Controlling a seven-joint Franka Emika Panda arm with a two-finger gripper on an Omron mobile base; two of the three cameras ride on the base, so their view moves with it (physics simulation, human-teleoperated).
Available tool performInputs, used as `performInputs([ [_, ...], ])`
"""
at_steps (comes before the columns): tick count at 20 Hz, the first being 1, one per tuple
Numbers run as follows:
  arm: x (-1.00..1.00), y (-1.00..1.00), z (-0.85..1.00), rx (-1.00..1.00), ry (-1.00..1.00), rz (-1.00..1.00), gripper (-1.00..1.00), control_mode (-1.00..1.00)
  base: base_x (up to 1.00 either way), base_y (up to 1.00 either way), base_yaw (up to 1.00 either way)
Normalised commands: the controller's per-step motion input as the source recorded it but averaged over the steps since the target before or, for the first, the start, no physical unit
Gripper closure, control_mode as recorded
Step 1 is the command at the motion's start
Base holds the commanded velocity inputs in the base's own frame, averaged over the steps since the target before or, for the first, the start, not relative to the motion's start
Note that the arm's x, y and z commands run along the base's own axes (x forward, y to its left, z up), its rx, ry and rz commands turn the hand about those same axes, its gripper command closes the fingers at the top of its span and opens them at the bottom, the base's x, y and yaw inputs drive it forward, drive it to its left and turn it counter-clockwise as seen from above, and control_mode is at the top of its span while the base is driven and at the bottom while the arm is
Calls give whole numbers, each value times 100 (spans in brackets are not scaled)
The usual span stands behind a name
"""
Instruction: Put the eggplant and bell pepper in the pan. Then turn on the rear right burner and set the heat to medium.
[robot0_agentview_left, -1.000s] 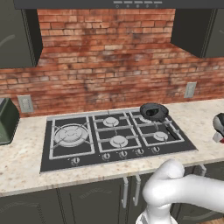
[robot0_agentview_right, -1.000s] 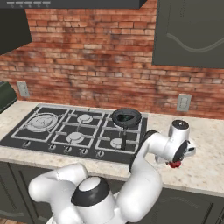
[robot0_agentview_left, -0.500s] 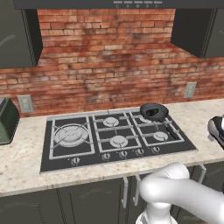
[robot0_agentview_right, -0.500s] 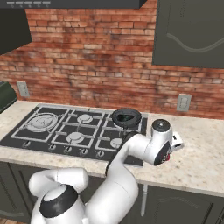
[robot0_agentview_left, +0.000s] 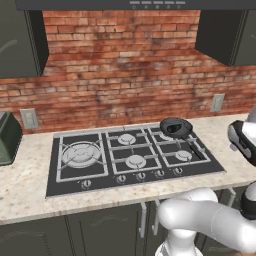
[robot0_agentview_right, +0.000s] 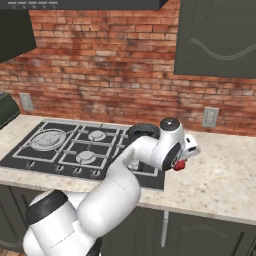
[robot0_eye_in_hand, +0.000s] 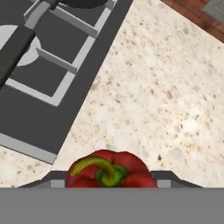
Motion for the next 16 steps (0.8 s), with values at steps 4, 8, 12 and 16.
performInputs([
  [4, 6, 14, 41, 0, 0, 5, 100, -100, 0, 0, 0],
  [8, 16, 24, 39, 0, 0, 10, 100, -100, 0, 0, 0],
  [12, 19, 29, 33, 0, 0, 12, 100, -100, 0, 0, 0],
  [16, 21, 35, 22, 0, 0, 11, 100, -100, 0, 0, 0],
])
